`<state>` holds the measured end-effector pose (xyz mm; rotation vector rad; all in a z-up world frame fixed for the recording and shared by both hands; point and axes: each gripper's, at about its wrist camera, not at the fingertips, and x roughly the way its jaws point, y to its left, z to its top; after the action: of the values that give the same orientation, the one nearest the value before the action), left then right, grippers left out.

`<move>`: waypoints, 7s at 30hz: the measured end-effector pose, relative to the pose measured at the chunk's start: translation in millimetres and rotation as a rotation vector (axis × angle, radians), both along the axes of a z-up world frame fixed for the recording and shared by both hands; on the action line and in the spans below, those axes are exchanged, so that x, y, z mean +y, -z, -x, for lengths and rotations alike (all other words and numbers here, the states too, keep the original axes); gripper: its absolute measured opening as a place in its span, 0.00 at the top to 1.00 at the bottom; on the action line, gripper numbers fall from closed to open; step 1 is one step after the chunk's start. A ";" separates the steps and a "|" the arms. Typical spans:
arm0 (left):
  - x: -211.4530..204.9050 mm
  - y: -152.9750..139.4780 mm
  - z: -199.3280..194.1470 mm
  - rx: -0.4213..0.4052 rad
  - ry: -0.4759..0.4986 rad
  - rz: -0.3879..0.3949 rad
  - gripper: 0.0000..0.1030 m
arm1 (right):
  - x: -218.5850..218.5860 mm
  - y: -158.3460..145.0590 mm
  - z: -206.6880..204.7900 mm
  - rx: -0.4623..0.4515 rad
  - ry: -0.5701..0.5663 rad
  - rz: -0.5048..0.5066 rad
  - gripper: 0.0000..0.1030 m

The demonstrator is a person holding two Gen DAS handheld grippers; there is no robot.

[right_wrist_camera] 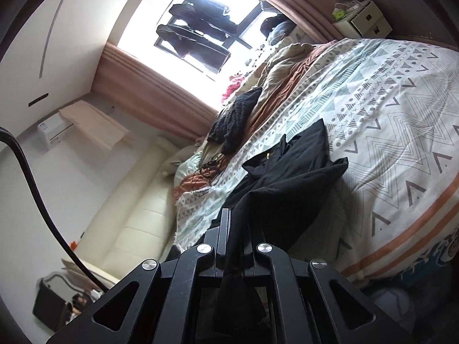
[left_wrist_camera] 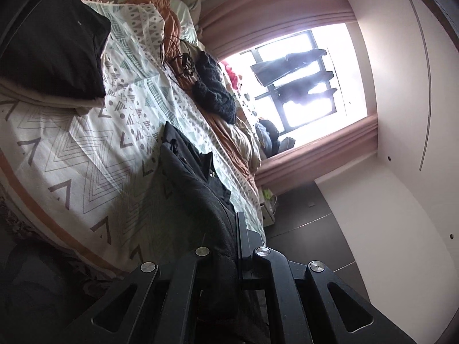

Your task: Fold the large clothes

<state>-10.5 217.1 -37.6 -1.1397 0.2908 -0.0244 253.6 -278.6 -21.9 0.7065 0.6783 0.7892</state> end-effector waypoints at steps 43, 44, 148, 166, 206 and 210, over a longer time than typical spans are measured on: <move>66.2 -77.6 -155.1 0.042 -0.059 -0.059 0.97 | 28.9 -26.2 -112.9 0.035 0.086 -0.016 0.95; 68.6 -76.1 -164.2 0.049 -0.061 -0.059 0.97 | 31.3 -25.7 -121.6 0.040 0.089 -0.011 0.96; 98.4 146.1 -171.0 0.674 -0.006 -0.024 0.32 | 351.2 153.6 -92.3 0.154 -0.214 0.932 0.54; 108.9 151.1 -193.0 0.693 -0.042 0.015 0.32 | 400.5 155.1 -216.9 0.203 -0.177 0.928 0.61; 90.5 160.8 -183.3 0.585 -0.026 0.157 0.31 | 342.7 118.8 -166.3 0.146 -0.283 0.744 0.62; 86.6 158.4 -200.2 0.590 -0.006 0.092 0.31 | 333.9 130.2 -140.9 0.171 -0.316 0.730 0.62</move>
<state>189.7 303.7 -196.0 -1.2224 0.8160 0.3113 394.6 55.3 -152.1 -0.0037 1.1690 0.6987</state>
